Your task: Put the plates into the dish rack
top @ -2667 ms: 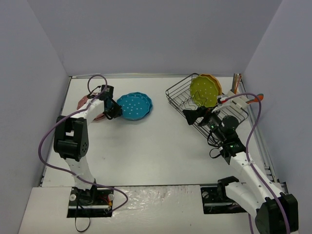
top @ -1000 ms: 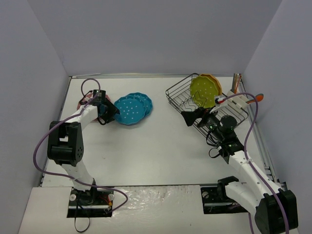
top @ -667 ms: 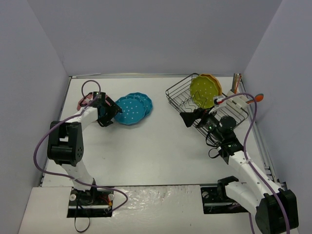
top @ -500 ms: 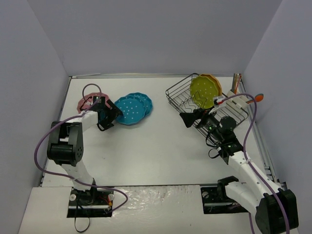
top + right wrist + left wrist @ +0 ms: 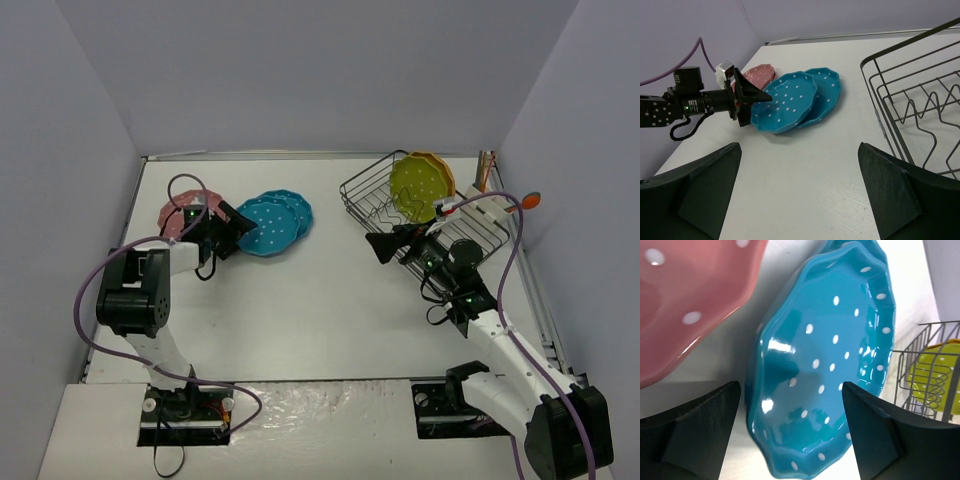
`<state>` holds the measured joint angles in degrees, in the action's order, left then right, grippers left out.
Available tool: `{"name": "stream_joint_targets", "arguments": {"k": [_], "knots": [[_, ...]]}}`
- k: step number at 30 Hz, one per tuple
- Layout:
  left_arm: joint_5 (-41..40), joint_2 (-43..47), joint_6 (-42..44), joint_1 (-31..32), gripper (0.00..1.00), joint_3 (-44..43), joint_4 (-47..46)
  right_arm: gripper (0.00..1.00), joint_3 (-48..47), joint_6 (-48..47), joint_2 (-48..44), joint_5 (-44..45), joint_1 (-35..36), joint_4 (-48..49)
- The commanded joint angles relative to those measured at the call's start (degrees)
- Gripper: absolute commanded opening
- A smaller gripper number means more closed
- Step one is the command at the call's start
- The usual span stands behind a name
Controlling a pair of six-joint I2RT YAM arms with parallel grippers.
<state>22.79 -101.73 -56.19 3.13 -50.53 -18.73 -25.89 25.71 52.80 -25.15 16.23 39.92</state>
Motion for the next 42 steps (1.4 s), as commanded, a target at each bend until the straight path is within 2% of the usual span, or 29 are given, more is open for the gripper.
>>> {"name": "stream_joint_targets", "arguments": {"k": [1,4,8,15,19,24,28,35,42], "knots": [[2.6,-1.0,-0.9,-0.6,0.78,0.5,-8.4,1.0,-0.6,-0.1,0.0,-1.1,0.5,6.4],[3.2,-1.7,-1.3,-0.9,0.73,1.1,-9.9,1.0,-0.6,-0.1,0.3,-1.1,0.7,6.5],[3.9,-2.2,-2.2,-1.5,0.6,2.6,-12.1,1.0,-0.7,0.1,0.3,-1.2,0.8,6.6],[5.7,-2.0,-4.0,-1.9,0.32,4.9,-16.5,1.0,-1.0,0.1,0.8,-1.2,1.3,6.7],[6.7,-0.9,-5.5,-1.9,0.23,6.0,-18.7,1.0,-1.3,0.1,0.9,-1.1,1.7,6.4],[7.7,1.6,-6.6,-1.9,0.06,6.5,-18.7,1.0,-1.9,-0.1,1.1,-1.0,2.1,5.8],[8.5,5.6,-7.2,-1.9,0.0,6.5,-17.8,1.0,-3.1,-0.1,1.4,-0.8,2.6,4.5],[10.4,14.8,-6.7,-1.9,0.0,4.8,-13.6,1.0,-6.7,3.2,2.5,-0.4,3.9,2.5],[13.4,24.0,-4.9,-1.9,0.0,3.2,-8.3,1.0,-15.1,5.0,8.9,0.9,8.1,-3.8]]}}
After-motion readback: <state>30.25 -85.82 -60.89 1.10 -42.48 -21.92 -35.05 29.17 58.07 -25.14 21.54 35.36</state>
